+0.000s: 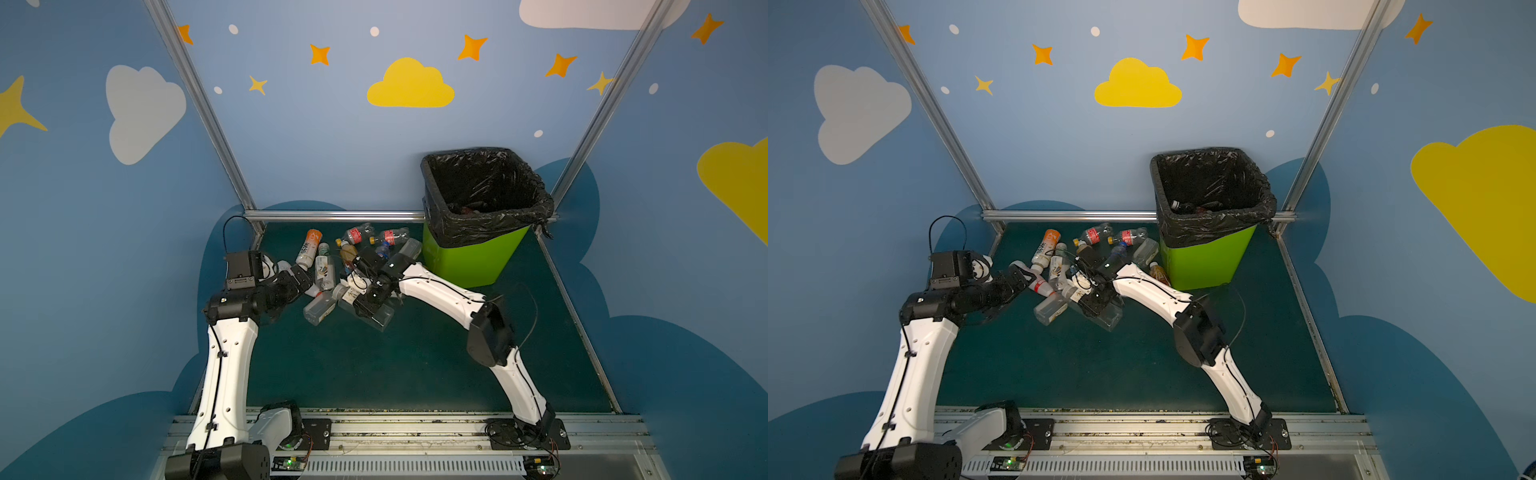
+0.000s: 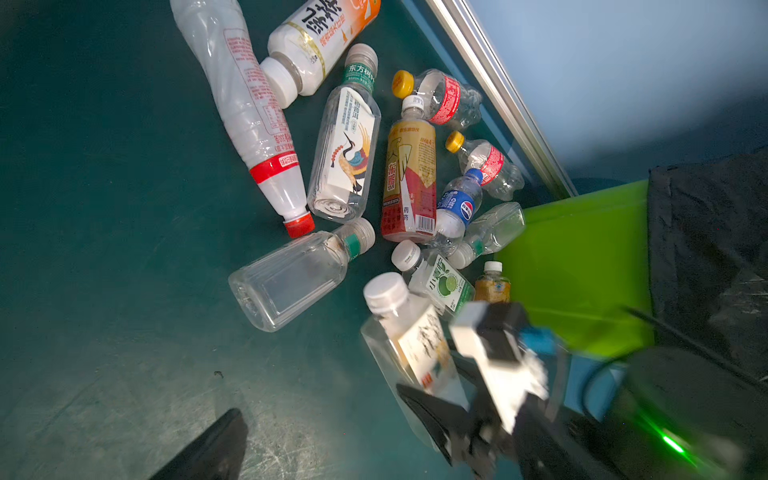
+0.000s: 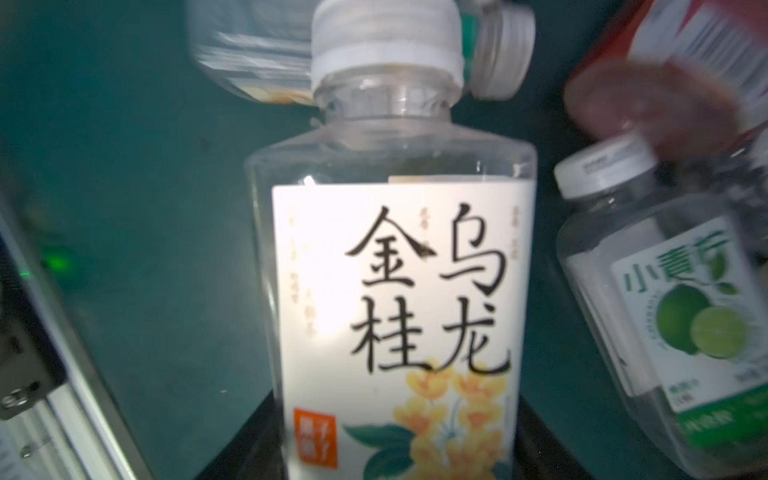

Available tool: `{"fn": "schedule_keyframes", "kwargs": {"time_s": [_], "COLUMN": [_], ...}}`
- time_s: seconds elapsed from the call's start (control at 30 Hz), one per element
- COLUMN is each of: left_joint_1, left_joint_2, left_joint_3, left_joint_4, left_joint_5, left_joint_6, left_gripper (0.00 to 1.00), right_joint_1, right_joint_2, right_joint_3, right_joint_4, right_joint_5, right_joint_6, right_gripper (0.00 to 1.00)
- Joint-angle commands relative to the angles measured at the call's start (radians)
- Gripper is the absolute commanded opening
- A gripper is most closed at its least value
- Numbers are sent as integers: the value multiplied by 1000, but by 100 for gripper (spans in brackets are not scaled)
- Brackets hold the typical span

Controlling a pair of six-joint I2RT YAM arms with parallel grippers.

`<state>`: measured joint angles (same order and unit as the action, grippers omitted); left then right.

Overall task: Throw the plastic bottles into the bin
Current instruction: 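Lift the oolong-tea bottle over the bin and open the right gripper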

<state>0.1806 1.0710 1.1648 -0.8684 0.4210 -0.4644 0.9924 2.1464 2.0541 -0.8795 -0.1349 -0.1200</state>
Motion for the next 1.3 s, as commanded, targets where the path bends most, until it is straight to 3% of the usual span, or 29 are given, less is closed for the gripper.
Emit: {"fn": "schedule_keyframes", "kwargs": {"time_s": [0.0,0.17,0.27,0.4,0.53,0.57,0.67,0.7,0.77,0.83,1.03,1.2,1.27], "left_joint_1": [6,5,5,5,2,1,-3,-5,-13,-20,-46,-96,-123], "left_joint_2": [-23,-39,-29,-2,14,15,17,18,15,12,21,79,105], "left_joint_3": [-5,20,46,78,92,92,89,86,76,67,29,1,-16], "left_joint_4": [-13,-3,3,9,10,5,-19,-25,-36,-51,-105,-159,-163], "left_joint_5": [-29,-67,-77,-74,-69,-72,-88,-92,-100,-113,-165,-184,-200], "left_joint_6": [19,25,30,32,35,39,49,53,59,68,94,93,86], "left_gripper": [100,100,100,100,100,100,100,100,100,100,98,96,95], "right_joint_1": [67,121,101,-29,-230,-275,-370,-392,-428,-434,-433,-400,-350], "right_joint_2": [-238,-452,-522,-503,-446,-431,-387,-373,-363,-420,-722,-862,-890], "right_joint_3": [-106,-246,-281,-164,-24,6,99,144,235,207,-121,-333,-409], "right_joint_4": [209,507,721,784,674,630,468,392,210,172,292,267,245], "right_joint_5": [4,137,350,566,687,709,779,791,774,737,539,207,155], "right_joint_6": [-108,-239,-305,-344,-259,-234,-150,-118,-30,17,127,124,110], "right_gripper": [58,56,54,54,54,59,88,92,94,94,93,91,91]}}
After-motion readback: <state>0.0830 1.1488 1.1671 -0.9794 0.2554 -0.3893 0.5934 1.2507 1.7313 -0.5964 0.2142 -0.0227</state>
